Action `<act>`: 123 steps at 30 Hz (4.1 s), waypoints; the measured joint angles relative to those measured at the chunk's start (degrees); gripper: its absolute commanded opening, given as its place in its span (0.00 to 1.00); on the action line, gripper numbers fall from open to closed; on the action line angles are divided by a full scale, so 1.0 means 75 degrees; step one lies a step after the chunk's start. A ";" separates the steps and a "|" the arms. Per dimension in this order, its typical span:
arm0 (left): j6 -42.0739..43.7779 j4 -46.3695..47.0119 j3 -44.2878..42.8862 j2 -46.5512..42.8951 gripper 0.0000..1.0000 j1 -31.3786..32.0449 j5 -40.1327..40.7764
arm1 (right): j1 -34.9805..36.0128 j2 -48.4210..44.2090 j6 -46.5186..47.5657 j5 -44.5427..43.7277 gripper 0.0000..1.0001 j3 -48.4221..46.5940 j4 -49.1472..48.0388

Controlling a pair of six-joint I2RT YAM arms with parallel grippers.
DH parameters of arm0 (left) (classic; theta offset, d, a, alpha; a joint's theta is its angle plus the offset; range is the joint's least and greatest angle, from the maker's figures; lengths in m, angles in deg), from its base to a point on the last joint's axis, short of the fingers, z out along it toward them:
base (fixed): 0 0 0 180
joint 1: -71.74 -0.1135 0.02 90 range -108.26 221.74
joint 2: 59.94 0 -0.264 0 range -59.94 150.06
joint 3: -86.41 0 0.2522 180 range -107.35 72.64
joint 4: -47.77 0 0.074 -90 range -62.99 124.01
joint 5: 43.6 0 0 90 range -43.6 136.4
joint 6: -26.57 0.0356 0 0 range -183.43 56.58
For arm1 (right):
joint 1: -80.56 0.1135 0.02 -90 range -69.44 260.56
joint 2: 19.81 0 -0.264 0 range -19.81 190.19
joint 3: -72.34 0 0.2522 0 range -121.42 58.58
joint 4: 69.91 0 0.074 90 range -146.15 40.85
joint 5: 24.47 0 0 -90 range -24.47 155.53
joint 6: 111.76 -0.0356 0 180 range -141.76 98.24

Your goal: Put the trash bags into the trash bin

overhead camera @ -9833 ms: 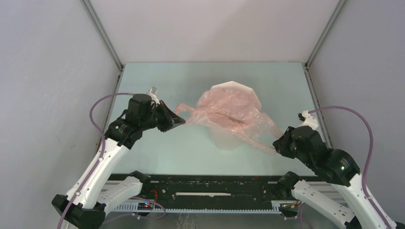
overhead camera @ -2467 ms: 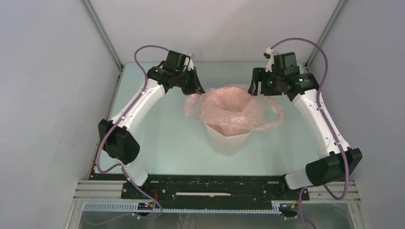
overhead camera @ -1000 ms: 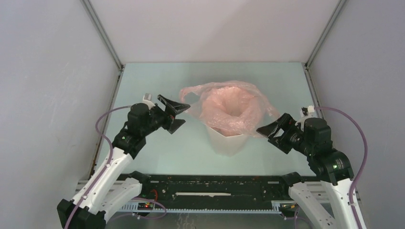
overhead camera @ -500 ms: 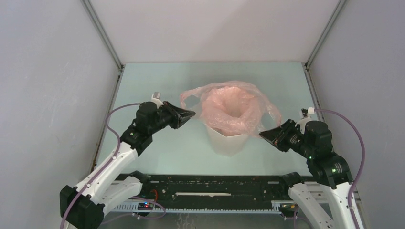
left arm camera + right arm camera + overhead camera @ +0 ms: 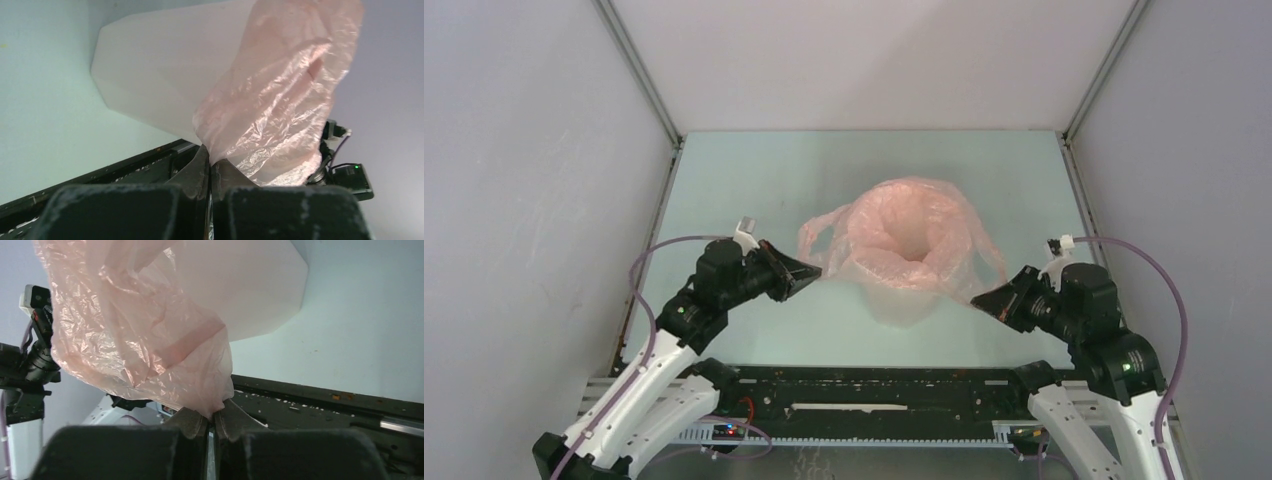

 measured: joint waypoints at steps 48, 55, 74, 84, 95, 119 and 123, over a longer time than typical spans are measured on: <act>0.3421 -0.1163 -0.2495 0.3351 0.76 -0.1070 -0.0105 | -0.0003 0.4287 0.4651 -0.1454 0.59 -0.3276 -0.1390; 0.3334 -0.0819 -0.2495 0.3520 0.50 -0.1070 -0.0481 | -0.0003 0.4438 0.4628 -0.1620 0.45 -0.3273 -0.1714; 0.3337 -0.0495 -0.2495 0.4316 0.28 -0.1046 -0.0915 | -0.0050 0.5042 0.4398 -0.1539 0.61 -0.3107 -0.2040; 0.3255 -0.0495 -0.2498 0.4336 0.22 -0.1046 -0.0991 | -0.0067 0.3314 0.4721 -0.1900 0.74 -0.2873 -0.1259; 0.3200 -0.0498 -0.2699 0.4465 0.15 -0.1035 -0.1230 | -0.0073 0.4701 0.5193 -0.1606 0.64 -0.2617 -0.1920; 0.3383 -0.0513 -0.3005 0.5254 0.00 -0.1005 -0.0959 | -0.0516 0.7018 0.4774 -0.0921 0.12 -0.2617 -0.1868; 0.3413 -0.0504 -0.3005 0.5257 0.00 -0.0997 -0.0956 | -0.0522 0.7466 0.4756 -0.0516 0.21 -0.2588 -0.1518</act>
